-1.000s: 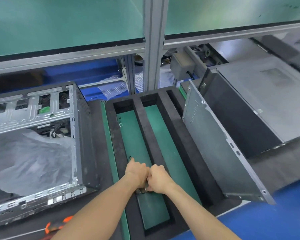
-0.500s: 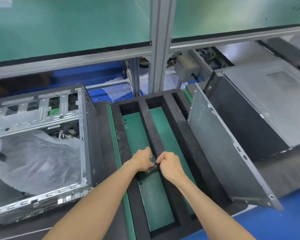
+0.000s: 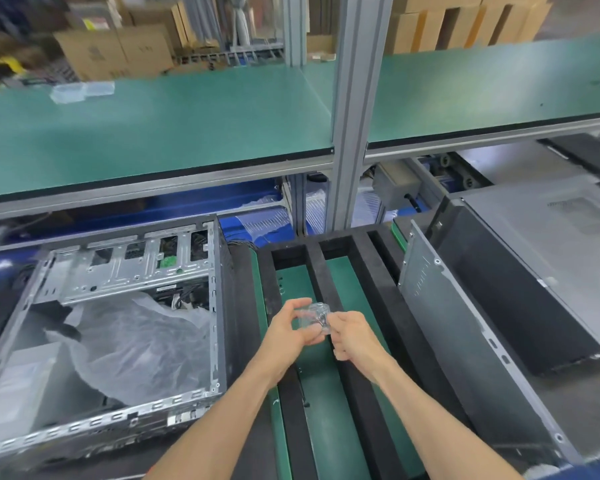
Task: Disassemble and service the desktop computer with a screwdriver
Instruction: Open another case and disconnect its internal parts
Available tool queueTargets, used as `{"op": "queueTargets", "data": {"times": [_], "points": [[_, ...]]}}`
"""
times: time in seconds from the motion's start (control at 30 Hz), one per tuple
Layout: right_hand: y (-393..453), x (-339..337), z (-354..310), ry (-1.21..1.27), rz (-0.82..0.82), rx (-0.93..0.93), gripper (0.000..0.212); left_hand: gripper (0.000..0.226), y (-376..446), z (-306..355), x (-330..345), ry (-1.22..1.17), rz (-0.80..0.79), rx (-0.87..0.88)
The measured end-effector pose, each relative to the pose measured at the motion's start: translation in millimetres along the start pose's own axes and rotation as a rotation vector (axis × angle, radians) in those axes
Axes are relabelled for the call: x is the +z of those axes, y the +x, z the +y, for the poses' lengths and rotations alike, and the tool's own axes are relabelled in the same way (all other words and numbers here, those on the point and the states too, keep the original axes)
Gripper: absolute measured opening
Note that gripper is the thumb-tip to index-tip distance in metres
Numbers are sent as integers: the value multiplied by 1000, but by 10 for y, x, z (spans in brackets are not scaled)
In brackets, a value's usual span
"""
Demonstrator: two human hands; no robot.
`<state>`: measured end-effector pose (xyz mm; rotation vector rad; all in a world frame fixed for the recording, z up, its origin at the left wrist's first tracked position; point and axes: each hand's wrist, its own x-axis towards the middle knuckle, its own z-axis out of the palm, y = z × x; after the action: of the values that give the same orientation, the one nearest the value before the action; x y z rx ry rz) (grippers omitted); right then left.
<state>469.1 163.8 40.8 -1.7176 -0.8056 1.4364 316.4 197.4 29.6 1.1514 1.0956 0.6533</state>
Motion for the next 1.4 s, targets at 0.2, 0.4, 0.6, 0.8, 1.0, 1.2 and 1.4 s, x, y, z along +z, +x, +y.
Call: {"op": "queueTargets", "data": {"times": [0.2,0.4,0.6,0.8,1.0,1.2,1.4], "points": [[41,-14,-228,-228,31,-57,36,76,-9,255,-78,374,44,88],[6,-112,-317,-171,41,-137,40,75,70,372,-64,366,-19,178],[-7,-121,-337,-180,69,-200,41,57,105,338,-18,308,-3,144],[10,-106,-285,-146,69,-189,40,39,153,380,-20,419,6,129],[-8,-105,-292,-14,76,-167,45,31,146,357,-18,481,58,182],[-49,-60,-291,146,26,-215,22,38,186,312,44,545,146,331],[-70,-31,-302,161,44,-177,24,20,204,264,59,498,264,400]]}}
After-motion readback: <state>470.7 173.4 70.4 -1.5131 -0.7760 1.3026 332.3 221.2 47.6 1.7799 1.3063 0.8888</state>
